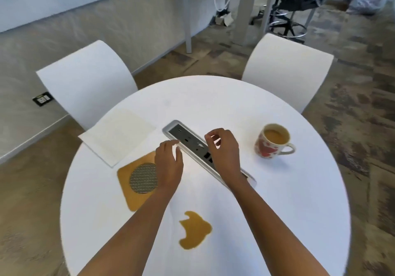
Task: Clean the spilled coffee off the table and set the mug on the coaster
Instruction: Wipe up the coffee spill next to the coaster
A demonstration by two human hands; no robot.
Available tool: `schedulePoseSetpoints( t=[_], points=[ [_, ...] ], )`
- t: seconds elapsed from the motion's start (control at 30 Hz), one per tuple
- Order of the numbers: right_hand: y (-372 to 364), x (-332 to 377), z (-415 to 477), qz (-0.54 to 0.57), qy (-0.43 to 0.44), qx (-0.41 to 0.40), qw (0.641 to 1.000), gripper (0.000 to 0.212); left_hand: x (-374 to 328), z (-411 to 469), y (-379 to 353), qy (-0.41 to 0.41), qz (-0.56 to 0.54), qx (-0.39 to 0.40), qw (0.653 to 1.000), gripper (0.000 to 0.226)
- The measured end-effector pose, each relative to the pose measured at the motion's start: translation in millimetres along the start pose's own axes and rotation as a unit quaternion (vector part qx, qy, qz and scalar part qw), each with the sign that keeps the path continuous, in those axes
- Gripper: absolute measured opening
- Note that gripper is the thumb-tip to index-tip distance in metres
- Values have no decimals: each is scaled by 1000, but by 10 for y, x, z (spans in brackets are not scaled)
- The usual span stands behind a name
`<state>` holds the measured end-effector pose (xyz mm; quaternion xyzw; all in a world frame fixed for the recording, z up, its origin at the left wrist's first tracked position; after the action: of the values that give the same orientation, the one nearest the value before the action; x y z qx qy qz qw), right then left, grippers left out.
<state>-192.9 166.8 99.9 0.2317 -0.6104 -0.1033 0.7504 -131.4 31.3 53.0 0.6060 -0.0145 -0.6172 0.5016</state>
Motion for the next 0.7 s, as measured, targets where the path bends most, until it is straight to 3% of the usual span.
schedulePoseSetpoints(
  t=[0.27, 0.5, 0.7],
  points=[
    [-1389, 407, 501, -43, 29, 107, 993, 17, 1005, 820, 671, 184, 0, -70, 980, 30],
    [-2270, 425, 851, -96, -2, 183, 978, 32, 1607, 1373, 866, 374, -20, -83, 924, 49],
    [-2711, 260, 1093, -175, -30, 215, 960, 63, 1916, 1585, 797, 452, -22, -92, 887, 74]
  ],
)
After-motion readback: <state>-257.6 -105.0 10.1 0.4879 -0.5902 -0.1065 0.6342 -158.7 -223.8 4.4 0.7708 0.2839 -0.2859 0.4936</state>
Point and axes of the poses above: each hand's wrist, its own z-axis towards the middle knuckle, its own y-axis out of the back of the hand, x = y × z, the point moved 1 cm from there along z, towards the middle knuckle, and after that the axes turned 2 degrees about x, right-handed, at the moved point
